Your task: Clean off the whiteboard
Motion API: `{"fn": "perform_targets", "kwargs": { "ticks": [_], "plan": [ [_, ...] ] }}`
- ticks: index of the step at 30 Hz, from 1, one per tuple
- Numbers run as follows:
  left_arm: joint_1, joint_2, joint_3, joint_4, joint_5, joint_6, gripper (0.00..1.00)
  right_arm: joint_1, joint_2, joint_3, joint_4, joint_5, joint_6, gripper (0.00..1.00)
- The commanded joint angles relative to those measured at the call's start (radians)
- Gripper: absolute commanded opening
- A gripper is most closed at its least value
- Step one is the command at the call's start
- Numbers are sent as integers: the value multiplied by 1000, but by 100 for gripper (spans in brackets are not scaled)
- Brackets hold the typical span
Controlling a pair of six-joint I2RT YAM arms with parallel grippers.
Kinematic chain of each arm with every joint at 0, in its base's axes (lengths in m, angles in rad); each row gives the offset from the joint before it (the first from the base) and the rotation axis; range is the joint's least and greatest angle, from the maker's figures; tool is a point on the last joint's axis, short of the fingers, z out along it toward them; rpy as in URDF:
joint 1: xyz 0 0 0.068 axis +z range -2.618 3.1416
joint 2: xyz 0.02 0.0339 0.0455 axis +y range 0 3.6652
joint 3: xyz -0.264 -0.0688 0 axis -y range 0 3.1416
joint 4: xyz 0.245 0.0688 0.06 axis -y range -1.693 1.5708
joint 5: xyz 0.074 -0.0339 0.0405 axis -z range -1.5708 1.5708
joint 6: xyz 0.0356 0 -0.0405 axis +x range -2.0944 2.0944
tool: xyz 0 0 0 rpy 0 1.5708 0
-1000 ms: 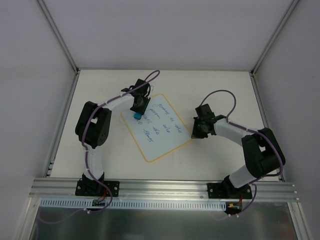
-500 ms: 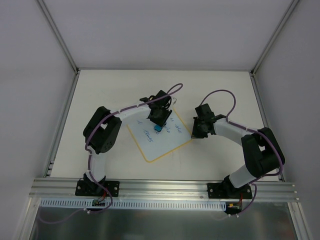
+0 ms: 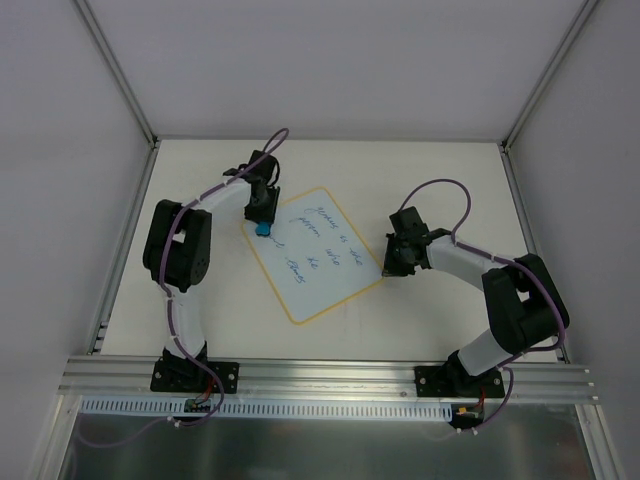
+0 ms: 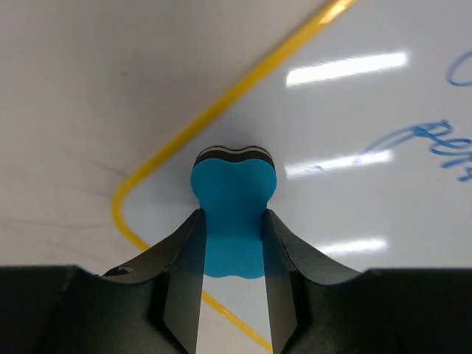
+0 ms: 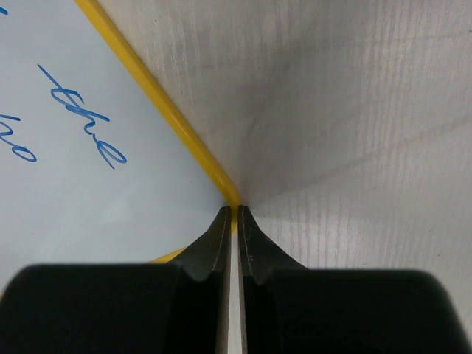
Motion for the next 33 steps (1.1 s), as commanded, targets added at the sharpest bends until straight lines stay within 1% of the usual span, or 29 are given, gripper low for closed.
{"fn": "perform_targets", "kwargs": {
  "ticks": [1,5,8,10,12,13,15,16,18,20,23,25,28,30,31,33],
  "plan": [
    [34,42,47,-77,-73,46,0,9,51,-24,-83,43,-10,0],
    [48,66,64,-111,-80,61,0,9,45,-24,-88,46,-13,0],
    [33,42,24,-112,-1,27,0,9,43,-24,-88,46,-13,0],
    [-9,37,-4,-111,30,17,0,9,49,-24,-88,44,-15,0],
    [-53,43,-25,-112,26,4,0,7,56,-18,-86,43,-15,0],
    [-102,45,-31,-111,29,-5,0,9,56,-16,-86,43,-15,0],
    [-153,48,-53,-109,55,-51,0,7,59,-12,-85,43,-16,0],
    [-199,48,-60,-111,56,-100,0,9,60,-12,-85,41,-16,0],
    [-239,48,-83,-109,117,-147,0,9,59,-9,-86,43,-16,0],
    [-292,40,-99,-111,142,-203,0,9,60,-8,-85,43,-15,0],
    [-342,14,-125,-111,128,-229,0,9,65,-7,-86,38,-15,0],
    [-342,-3,-139,-109,112,-240,0,9,66,-7,-86,38,-15,0],
    [-316,-39,-148,-112,23,-231,0,9,71,-4,-86,37,-15,0],
    [-282,-61,-151,-114,3,-229,0,7,73,-2,-86,37,-15,0],
    [-238,-67,-148,-115,-11,-226,0,9,71,-2,-86,37,-16,0],
    [-192,-79,-148,-115,-36,-208,0,9,68,-4,-85,37,-18,0]
  ]
}}
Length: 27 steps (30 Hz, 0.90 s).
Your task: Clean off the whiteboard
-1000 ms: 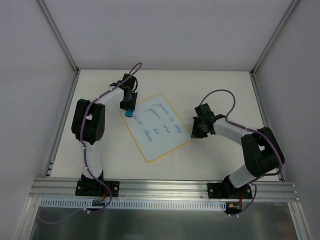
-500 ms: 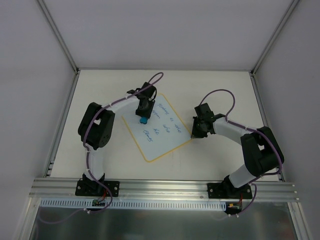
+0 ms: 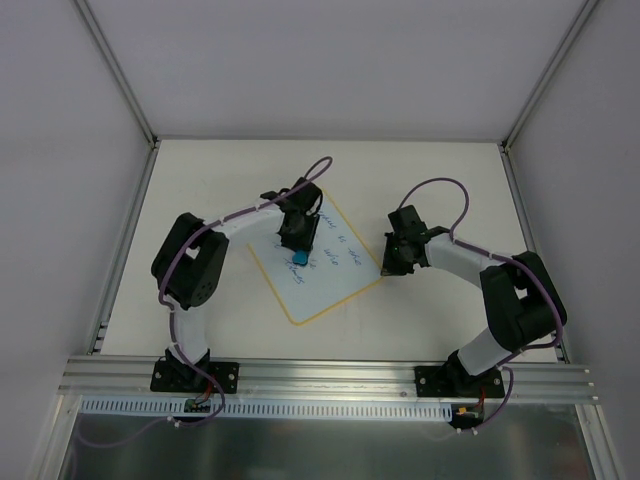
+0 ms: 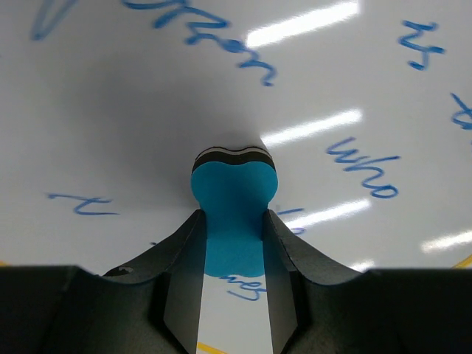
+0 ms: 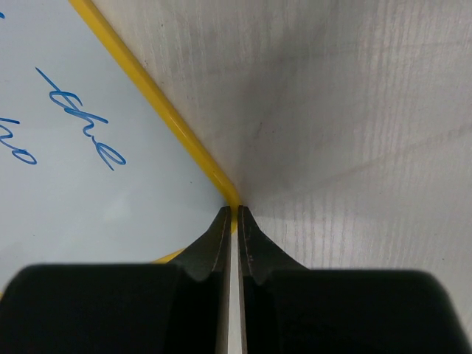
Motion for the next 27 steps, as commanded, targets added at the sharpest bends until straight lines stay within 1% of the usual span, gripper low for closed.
{"fn": "perform_targets", "kwargs": {
  "ticks": [1,4,5,8,11,14,18,19,21,22,23,24,27],
  "plan": [
    [136,-10,-37,-103,-81,5,0,7,49,-26,-72,41,-17,0],
    [209,-8,-23,-106,-105,35,0,8,46,-29,-73,39,-19,0],
    [223,-4,-20,-106,-131,50,0,7,46,-29,-73,39,-19,0],
    [268,10,-8,-106,-145,71,0,7,43,-32,-72,38,-19,0],
    [280,41,11,-106,-144,91,0,7,42,-33,-73,38,-19,0],
    [276,41,6,-106,-80,73,0,7,42,-38,-72,38,-19,0],
    [201,18,-21,-106,-43,47,0,7,38,-39,-70,38,-17,0],
    [138,12,-34,-108,-47,45,0,5,40,-36,-70,39,-19,0],
    [72,2,-47,-108,-47,32,0,7,43,-35,-70,38,-19,0],
    [12,-1,-63,-108,-38,18,0,7,46,-33,-70,38,-19,0],
    [-14,-1,-69,-108,11,-8,0,7,46,-32,-72,39,-19,0],
    [-66,-1,-77,-108,26,-31,0,7,48,-30,-70,39,-17,0],
    [-146,27,-64,-108,26,-22,0,7,55,-26,-70,39,-17,0]
  ]
}}
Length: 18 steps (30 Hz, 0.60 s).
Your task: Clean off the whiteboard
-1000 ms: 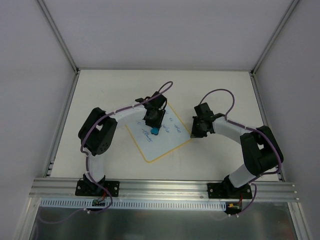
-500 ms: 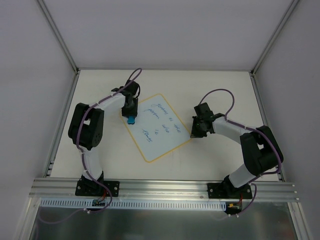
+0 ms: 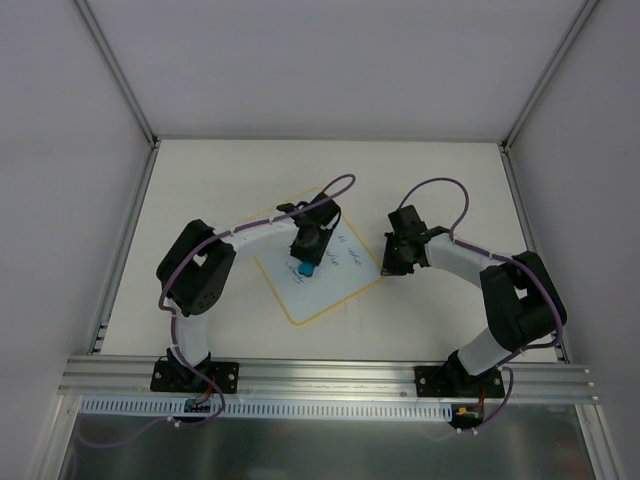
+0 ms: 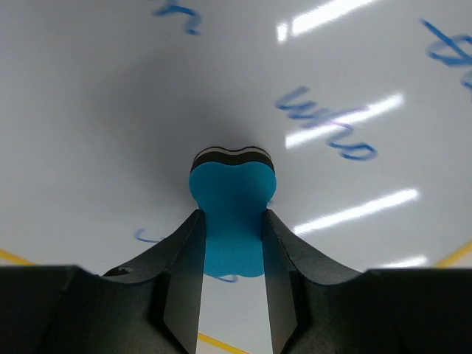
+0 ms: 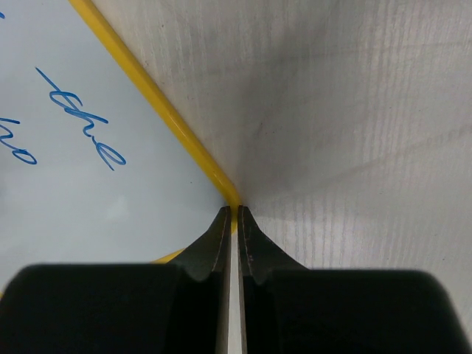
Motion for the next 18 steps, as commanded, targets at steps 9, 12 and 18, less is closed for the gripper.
{"fn": "perform_targets", "kwargs": {
  "ticks": [9,12,18],
  "plan": [
    [-70,59,42,-76,64,-32,0,7,71,-9,-72,30,-19,0],
    [15,37,50,-76,33,-8,0,7,76,-4,-72,32,-23,0],
    [193,22,64,-79,-52,66,0,7,76,-3,-72,30,-23,0]
  ]
}}
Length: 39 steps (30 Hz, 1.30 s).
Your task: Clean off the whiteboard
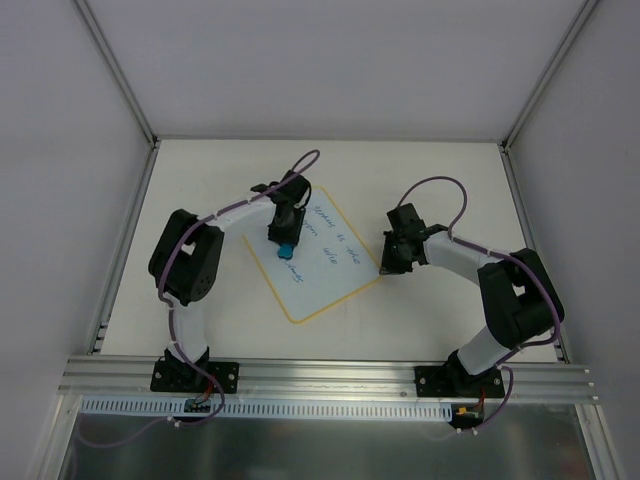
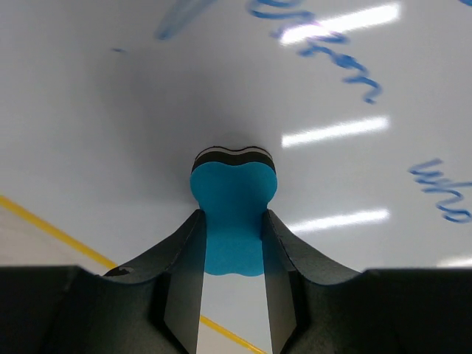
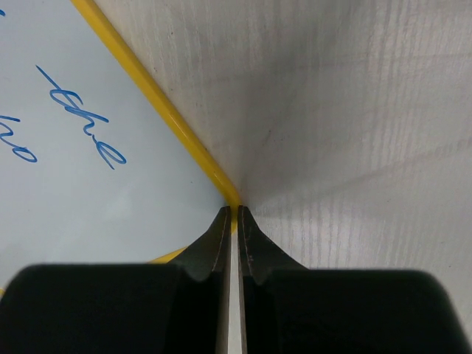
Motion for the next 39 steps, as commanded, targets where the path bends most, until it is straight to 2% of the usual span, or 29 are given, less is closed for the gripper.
{"fn": "perform_targets", "kwargs": {
  "ticks": [1,5,10,12,20,23,26,29,39],
  "plan": [
    [80,-1,9,-57,-89,60,0,7,55,-24,-67,41,-24,0],
    [131,-10,-28,-57,-98,68,0,7,55,-25,-67,41,-27,0],
    [108,-38,-112,-57,10,24,0,7,62,-30,-67,41,-28,0],
    [71,-53,-141,-54,10,8,0,7,63,-30,-65,41,-30,0],
    [-215,-67,-206,-52,102,-107,0,7,68,-21,-64,41,-28,0],
    [-280,-72,-195,-52,132,-124,0,7,74,-17,-65,41,-28,0],
    [-300,-87,-204,-54,136,-130,0,7,77,-13,-65,41,-27,0],
    [-277,-121,-227,-55,95,-128,0,7,78,-11,-65,4,-27,0],
    [25,-193,-272,-69,-114,-62,0,7,72,-21,-64,2,-30,0]
  ]
}}
